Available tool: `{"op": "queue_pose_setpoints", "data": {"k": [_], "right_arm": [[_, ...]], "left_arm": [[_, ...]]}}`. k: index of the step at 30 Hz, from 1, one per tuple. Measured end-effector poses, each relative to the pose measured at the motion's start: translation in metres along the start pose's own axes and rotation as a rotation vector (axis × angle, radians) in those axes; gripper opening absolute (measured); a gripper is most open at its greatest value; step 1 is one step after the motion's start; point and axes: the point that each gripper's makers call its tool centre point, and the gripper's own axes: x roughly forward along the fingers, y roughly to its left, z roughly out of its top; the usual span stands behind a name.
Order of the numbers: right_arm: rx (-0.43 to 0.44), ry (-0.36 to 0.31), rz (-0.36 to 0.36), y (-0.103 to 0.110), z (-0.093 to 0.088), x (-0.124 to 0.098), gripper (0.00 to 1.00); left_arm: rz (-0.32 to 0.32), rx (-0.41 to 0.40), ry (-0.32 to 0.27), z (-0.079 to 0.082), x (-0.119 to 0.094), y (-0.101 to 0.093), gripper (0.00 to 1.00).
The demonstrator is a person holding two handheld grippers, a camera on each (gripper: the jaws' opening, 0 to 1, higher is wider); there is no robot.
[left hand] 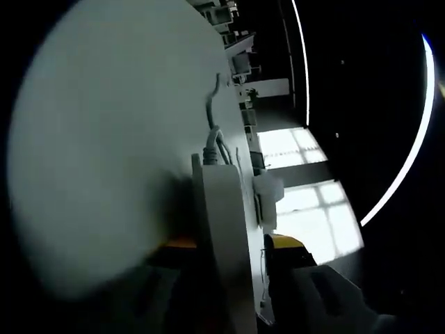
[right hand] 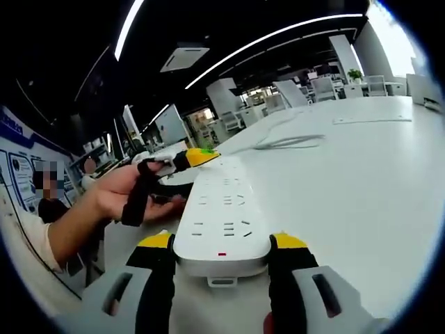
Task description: Pick up the power strip scattered on the table, fix it on the side mounting bracket of the table, and press the switch
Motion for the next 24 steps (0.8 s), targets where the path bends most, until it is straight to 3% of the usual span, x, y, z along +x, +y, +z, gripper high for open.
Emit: {"op": "queue_pose_setpoints", "data": {"k": [8, 24], "right_arm": [[-0.002, 0.001, -0.001, 0.0007, -0.0004, -0.0003, 0.49], [-0.068, 0.019, -0.022, 0.0, -0.0026, 0.0013, 0.49]], "left_arm": [[0.018, 0.024, 0.001, -0.0009, 0.001, 0.003, 0.31], [0.015, -0.026, 0.04, -0.0008, 0.0017, 0.0054, 0.27]]}}
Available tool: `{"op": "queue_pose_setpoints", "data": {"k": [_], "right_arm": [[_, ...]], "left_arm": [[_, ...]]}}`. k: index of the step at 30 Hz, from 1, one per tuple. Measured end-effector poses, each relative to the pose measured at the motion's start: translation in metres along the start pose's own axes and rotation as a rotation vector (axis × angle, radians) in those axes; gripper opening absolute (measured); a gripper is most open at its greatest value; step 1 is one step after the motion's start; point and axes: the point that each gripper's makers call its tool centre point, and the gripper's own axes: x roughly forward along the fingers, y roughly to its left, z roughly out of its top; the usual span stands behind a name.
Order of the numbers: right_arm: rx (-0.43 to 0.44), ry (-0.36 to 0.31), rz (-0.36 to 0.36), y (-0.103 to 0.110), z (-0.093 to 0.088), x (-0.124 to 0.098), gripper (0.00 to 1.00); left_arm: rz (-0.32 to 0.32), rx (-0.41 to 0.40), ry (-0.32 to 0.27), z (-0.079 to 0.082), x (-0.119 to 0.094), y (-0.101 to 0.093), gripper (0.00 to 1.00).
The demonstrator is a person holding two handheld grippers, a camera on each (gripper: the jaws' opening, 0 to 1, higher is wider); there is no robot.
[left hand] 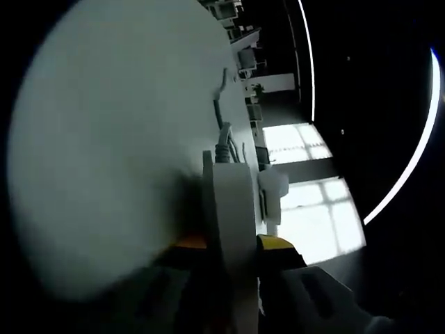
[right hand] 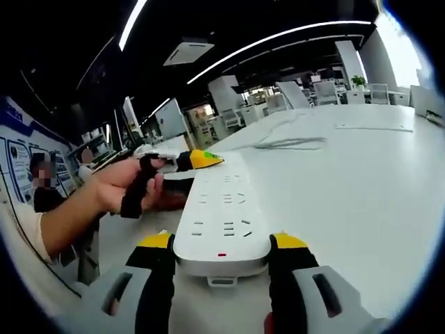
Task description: Pick up the power strip scattered on the table, fix it on the side mounting bracket of the table, and press the switch
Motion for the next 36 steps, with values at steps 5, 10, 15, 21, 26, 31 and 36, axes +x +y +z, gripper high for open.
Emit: {"op": "queue_pose_setpoints", "data": {"k": [5, 10, 15, 21, 26, 31, 36], "right_arm": [[-0.023, -0.013, -0.008, 0.0, 0.0, 0.001, 0.49], [0.019, -0.065, 0.001, -0.001, 0.007, -0.001, 0.49], [0.036, -0.112, 0.005, -0.001, 0.015, -0.009, 0.52], [0.055, -0.17, 0.02, 0.0, 0.026, -0.019, 0.54], [0.024, -0.167, 0.021, 0.004, 0.029, -0.022, 0.55], [-0.017, -0.156, 0.023, 0.008, 0.029, -0.025, 0.56], [-0.023, -0.162, 0.017, 0.008, 0.03, -0.03, 0.55]], "left_arm": [[-0.014, -0.001, 0.011, 0.0, 0.0, -0.001, 0.26], [-0.021, -0.016, 0.004, -0.001, -0.002, -0.001, 0.26], [-0.043, -0.009, 0.008, -0.002, -0.003, -0.004, 0.26], [-0.053, -0.006, 0.006, -0.002, -0.004, -0.004, 0.26], [-0.049, -0.013, 0.008, 0.0, -0.004, -0.003, 0.26], [-0.05, -0.013, 0.008, 0.002, -0.005, -0.004, 0.26], [-0.056, 0.0, 0.018, 0.004, -0.006, -0.007, 0.26]]}}
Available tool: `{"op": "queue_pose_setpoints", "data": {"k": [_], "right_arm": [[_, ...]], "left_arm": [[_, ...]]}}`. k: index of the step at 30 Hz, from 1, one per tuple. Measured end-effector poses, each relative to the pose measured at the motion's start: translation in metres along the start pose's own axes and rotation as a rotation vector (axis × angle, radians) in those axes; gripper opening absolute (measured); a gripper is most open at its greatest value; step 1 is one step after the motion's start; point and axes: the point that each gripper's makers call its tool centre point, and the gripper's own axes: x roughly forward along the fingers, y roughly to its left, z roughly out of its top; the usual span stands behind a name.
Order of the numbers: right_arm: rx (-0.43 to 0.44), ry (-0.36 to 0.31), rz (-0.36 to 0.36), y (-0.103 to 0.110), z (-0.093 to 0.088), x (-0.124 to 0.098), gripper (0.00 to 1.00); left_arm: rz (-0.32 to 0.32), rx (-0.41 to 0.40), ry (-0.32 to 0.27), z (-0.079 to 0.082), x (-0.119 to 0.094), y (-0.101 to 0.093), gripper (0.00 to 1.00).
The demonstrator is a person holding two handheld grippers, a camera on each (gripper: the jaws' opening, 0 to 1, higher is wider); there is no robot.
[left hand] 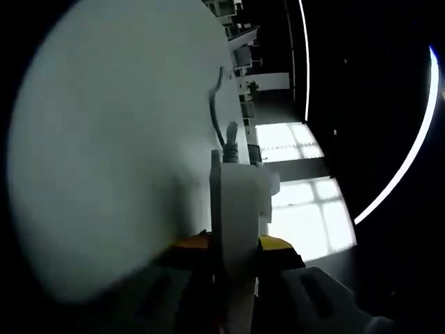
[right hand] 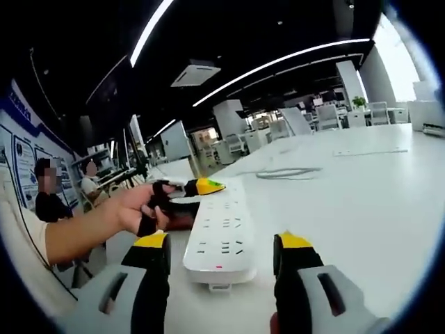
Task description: Pick up the power strip scattered on the table, fix it on the side mounting bracket of the table, and press the switch
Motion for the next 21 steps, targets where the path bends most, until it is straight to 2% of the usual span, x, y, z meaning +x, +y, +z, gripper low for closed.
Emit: {"op": "queue_pose_setpoints", "data": {"k": [6, 13, 21], "right_arm": [[-0.001, -0.01, 0.001, 0.002, 0.002, -0.007, 0.54], [-0.001, -0.063, 0.01, 0.009, 0.023, -0.022, 0.53], [-0.044, -0.074, 0.002, 0.017, 0.037, -0.031, 0.53]], "left_arm": [[-0.018, -0.001, 0.027, 0.002, -0.001, -0.006, 0.26], [-0.024, -0.008, 0.052, 0.006, -0.007, -0.003, 0.26], [-0.023, -0.001, 0.065, 0.007, -0.012, -0.001, 0.26]]}}
